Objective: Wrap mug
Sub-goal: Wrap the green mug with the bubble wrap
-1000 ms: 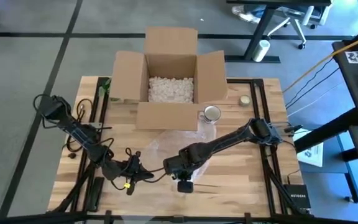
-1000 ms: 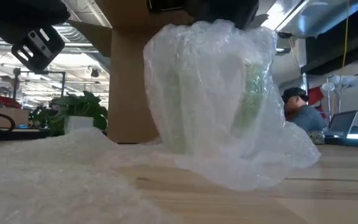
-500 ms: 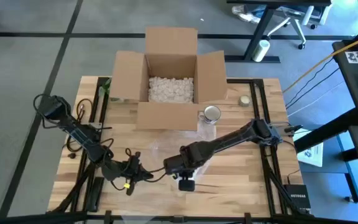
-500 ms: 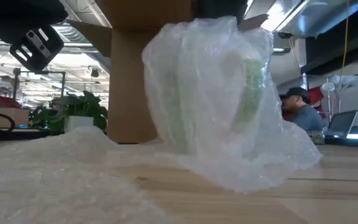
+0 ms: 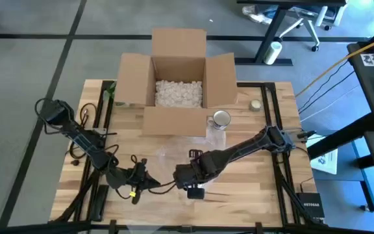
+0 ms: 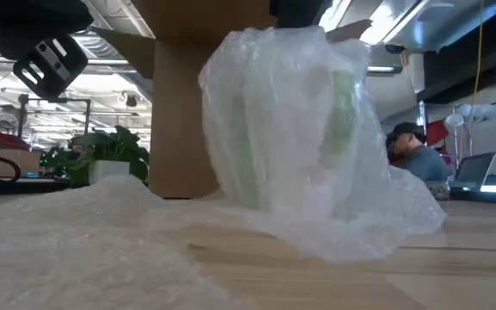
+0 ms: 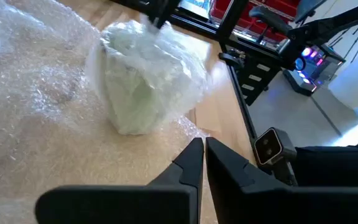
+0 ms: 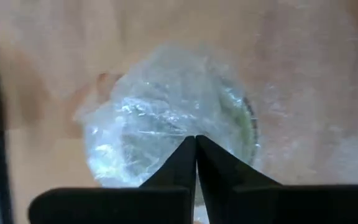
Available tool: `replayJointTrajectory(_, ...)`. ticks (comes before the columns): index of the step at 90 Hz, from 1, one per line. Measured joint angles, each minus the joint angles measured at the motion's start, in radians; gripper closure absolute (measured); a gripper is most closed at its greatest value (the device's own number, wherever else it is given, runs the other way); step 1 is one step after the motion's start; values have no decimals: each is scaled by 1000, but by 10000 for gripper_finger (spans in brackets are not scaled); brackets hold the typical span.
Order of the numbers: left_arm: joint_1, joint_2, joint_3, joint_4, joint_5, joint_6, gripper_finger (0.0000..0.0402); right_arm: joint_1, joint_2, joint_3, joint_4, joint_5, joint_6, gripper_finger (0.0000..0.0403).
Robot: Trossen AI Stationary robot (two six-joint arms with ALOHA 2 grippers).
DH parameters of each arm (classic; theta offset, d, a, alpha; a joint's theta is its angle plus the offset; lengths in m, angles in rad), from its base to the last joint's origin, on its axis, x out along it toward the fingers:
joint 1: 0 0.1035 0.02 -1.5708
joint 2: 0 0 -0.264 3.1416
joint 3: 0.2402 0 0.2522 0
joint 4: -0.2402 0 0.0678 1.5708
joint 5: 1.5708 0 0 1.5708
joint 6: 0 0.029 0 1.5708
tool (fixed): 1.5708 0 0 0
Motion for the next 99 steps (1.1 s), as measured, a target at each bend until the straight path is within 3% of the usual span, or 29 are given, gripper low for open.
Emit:
replayJointTrajectory(16, 0, 1, 0, 0, 0, 1, 402, 0, 0, -1, 8, -13, -21, 384)
replayJointTrajectory(51, 0, 1, 0, 0, 0, 7, 402, 1, -1, -1, 10, -19, 0, 287)
replayJointTrajectory(99, 0, 1, 0, 0, 0, 5, 402, 25, 1, -1, 1, -20, 20, 281)
